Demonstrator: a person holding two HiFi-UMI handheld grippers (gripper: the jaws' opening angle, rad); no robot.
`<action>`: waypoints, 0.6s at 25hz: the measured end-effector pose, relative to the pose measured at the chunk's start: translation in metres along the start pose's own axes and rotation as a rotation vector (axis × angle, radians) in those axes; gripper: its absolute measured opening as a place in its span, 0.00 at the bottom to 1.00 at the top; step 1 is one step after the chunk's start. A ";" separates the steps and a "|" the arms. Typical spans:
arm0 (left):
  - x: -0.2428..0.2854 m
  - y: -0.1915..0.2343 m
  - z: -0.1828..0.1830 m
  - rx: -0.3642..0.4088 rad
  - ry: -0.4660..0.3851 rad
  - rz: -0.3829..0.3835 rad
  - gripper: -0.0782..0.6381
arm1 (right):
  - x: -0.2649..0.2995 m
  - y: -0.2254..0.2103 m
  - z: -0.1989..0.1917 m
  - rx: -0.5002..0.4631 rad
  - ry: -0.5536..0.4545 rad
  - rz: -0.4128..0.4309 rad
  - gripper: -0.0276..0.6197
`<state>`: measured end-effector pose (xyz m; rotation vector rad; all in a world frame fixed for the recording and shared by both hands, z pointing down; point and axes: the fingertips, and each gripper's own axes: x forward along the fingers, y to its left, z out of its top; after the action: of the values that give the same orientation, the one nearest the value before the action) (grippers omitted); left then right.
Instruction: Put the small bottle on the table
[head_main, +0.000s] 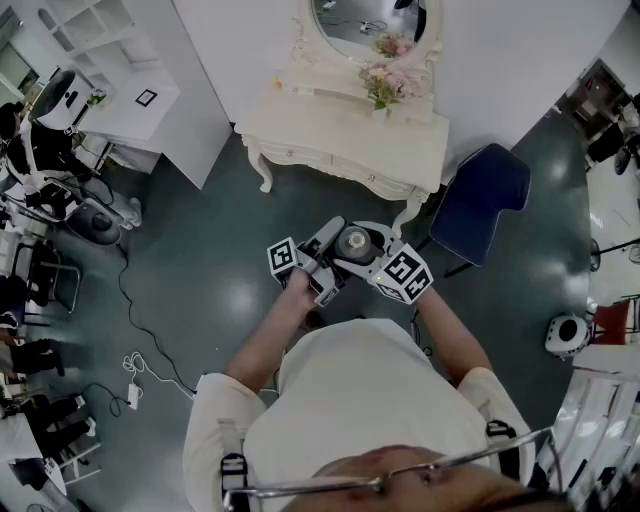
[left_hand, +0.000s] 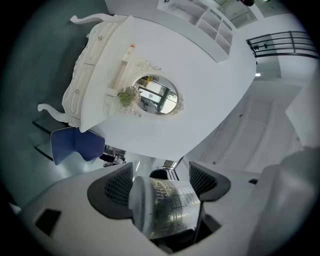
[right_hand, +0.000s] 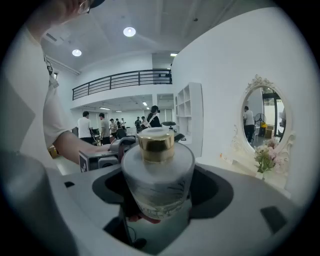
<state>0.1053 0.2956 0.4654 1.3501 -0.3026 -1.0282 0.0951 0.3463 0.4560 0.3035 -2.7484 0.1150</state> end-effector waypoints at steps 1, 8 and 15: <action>0.001 0.000 0.000 0.001 0.000 -0.002 0.59 | -0.001 0.000 -0.001 0.000 0.000 -0.001 0.58; 0.000 0.000 0.002 -0.005 0.000 -0.008 0.59 | 0.002 -0.001 -0.001 0.003 0.000 -0.006 0.58; -0.002 -0.001 0.012 -0.016 0.000 -0.010 0.59 | 0.013 -0.004 -0.002 0.003 0.018 -0.010 0.58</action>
<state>0.0949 0.2893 0.4689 1.3385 -0.2878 -1.0373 0.0844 0.3402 0.4628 0.3150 -2.7290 0.1185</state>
